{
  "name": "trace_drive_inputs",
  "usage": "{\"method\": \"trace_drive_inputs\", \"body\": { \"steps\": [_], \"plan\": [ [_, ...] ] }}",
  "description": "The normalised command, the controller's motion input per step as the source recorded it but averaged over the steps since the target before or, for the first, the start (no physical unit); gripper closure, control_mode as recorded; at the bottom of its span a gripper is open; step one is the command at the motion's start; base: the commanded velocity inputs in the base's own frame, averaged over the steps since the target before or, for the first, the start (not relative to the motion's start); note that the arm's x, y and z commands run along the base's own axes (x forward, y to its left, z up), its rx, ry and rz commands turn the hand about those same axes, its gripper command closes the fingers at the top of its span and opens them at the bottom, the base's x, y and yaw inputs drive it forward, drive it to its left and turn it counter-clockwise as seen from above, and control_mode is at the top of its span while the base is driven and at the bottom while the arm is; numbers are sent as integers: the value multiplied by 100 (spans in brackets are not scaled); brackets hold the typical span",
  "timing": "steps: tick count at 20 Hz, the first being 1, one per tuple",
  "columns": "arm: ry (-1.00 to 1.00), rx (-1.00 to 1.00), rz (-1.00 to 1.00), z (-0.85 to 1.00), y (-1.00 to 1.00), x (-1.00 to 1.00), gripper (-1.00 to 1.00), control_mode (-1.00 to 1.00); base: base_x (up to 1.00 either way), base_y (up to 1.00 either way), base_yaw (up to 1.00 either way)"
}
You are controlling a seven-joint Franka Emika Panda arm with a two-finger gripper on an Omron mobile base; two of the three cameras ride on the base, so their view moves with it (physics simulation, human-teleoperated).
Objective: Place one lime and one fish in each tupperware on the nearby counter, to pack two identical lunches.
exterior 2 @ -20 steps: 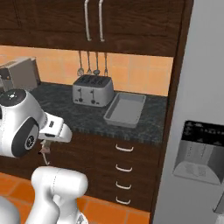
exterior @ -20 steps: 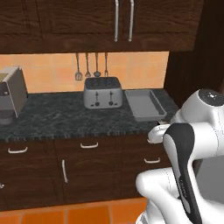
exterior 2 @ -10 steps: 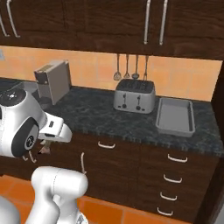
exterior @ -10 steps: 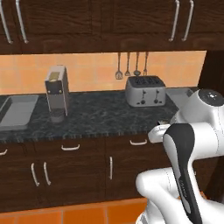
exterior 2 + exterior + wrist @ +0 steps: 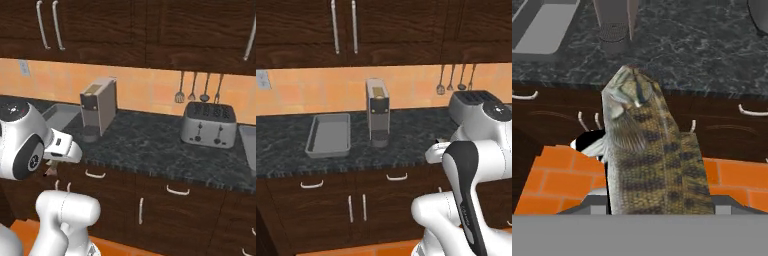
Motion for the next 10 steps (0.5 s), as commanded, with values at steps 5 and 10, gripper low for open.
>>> {"method": "trace_drive_inputs", "body": {
  "steps": [5, 10],
  "plan": [
    [0, 0, 0, 0, 0, 0, 100, 100, 61, 78, -9],
    [0, 0, 0, 0, 0, 0, 100, 100, 48, 46, -18]
  ]
}}
